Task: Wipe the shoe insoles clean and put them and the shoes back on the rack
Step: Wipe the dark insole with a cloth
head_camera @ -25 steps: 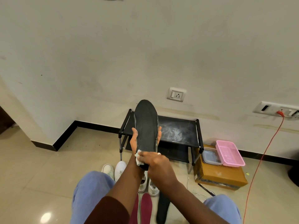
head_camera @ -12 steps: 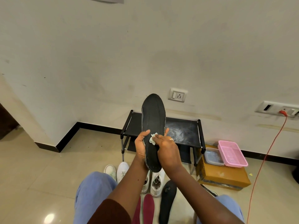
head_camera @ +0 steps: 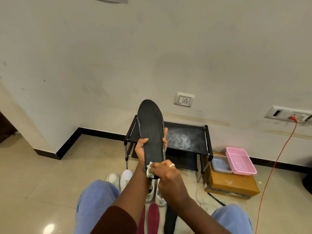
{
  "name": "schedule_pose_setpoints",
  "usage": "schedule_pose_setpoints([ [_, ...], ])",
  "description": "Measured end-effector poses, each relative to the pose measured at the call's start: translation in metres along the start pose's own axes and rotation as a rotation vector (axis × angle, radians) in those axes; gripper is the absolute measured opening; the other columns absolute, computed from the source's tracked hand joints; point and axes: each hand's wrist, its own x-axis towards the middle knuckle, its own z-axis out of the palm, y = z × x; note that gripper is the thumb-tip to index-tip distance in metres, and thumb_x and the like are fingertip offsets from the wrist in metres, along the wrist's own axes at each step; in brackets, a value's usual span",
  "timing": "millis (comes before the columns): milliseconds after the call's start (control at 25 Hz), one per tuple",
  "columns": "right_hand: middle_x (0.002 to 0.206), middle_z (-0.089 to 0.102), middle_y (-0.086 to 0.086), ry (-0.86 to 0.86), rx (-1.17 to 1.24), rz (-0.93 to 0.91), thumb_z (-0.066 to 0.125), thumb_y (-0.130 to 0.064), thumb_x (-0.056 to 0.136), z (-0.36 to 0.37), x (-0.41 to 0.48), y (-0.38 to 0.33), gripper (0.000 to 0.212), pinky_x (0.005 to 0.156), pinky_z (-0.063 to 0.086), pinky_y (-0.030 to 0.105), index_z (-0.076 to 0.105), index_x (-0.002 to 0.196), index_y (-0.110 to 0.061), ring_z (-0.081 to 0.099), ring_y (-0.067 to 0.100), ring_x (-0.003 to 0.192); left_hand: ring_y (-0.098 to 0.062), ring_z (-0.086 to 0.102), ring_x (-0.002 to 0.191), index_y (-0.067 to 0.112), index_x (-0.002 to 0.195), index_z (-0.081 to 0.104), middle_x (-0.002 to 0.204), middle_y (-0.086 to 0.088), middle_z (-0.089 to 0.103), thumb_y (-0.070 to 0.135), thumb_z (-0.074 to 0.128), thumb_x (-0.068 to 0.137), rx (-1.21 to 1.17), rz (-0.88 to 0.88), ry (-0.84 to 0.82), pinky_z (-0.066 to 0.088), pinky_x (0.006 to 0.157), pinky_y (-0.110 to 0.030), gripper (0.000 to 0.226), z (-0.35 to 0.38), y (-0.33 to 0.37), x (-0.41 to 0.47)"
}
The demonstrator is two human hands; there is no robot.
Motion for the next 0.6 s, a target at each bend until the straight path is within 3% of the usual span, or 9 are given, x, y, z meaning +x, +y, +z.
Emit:
schedule_pose_setpoints([
  [80, 0.073, 0.069, -0.001, 0.011, 0.053, 0.029, 0.054, 0.013, 0.059, -0.001, 0.012, 0.001, 0.032, 0.06, 0.047, 0.02, 0.07, 0.072, -0.012, 0.051, 0.007, 0.068, -0.028, 0.064, 0.096, 0.014, 0.141, 0.036, 0.138, -0.011, 0.045, 0.017, 0.066, 0.067, -0.17, 0.018, -0.126, 0.055, 0.076, -0.03, 0.081, 0.013, -0.002, -0.005],
  [160, 0.07, 0.066, 0.002, 0.008, 0.035, 0.079, 0.048, 0.008, 0.065, 0.0, 0.029, 0.004, 0.027, 0.065, 0.046, 0.024, 0.068, 0.071, -0.01, 0.054, 0.012, 0.066, -0.03, 0.062, 0.101, 0.013, 0.135, 0.043, 0.134, -0.015, 0.051, 0.017, 0.07, 0.065, -0.17, 0.004, -0.084, 0.055, 0.074, -0.032, 0.076, 0.027, -0.005, -0.009],
  [280, 0.072, 0.066, 0.014, -0.105, -0.03, 0.149, 0.046, 0.011, 0.067, 0.006, 0.048, 0.009, 0.026, 0.083, 0.044, 0.036, 0.068, 0.076, 0.001, 0.06, 0.028, 0.073, -0.027, 0.067, 0.083, 0.006, 0.125, 0.05, 0.112, -0.018, 0.064, 0.025, 0.081, 0.056, -0.133, -0.06, -0.033, 0.056, 0.074, -0.032, 0.078, 0.023, -0.006, -0.006],
  [320, 0.072, 0.066, 0.014, -0.111, -0.078, 0.138, 0.049, 0.014, 0.065, 0.007, 0.05, 0.008, 0.027, 0.081, 0.048, 0.039, 0.069, 0.076, 0.0, 0.06, 0.029, 0.072, -0.026, 0.067, 0.081, 0.006, 0.124, 0.051, 0.114, -0.016, 0.062, 0.03, 0.078, 0.061, -0.108, -0.058, 0.002, 0.055, 0.074, -0.032, 0.073, 0.022, -0.005, -0.005],
  [440, 0.071, 0.067, 0.002, -0.04, -0.16, -0.003, 0.052, 0.002, 0.063, 0.004, 0.038, 0.007, 0.027, 0.058, 0.051, 0.024, 0.073, 0.073, -0.011, 0.06, 0.018, 0.063, -0.023, 0.063, 0.076, 0.01, 0.124, 0.052, 0.123, -0.011, 0.054, 0.046, 0.053, 0.081, -0.055, -0.05, 0.062, 0.054, 0.068, -0.029, 0.056, 0.022, -0.001, -0.004],
  [600, 0.086, 0.068, -0.004, -0.074, -0.036, -0.005, 0.052, -0.007, 0.081, 0.006, 0.011, -0.004, 0.02, 0.057, 0.048, 0.022, 0.071, 0.081, -0.015, 0.056, 0.016, 0.076, -0.02, 0.061, 0.073, 0.012, 0.126, 0.049, 0.118, -0.009, 0.054, 0.047, 0.046, 0.084, -0.052, -0.03, 0.057, 0.054, 0.064, -0.028, 0.054, 0.014, 0.003, -0.001],
])
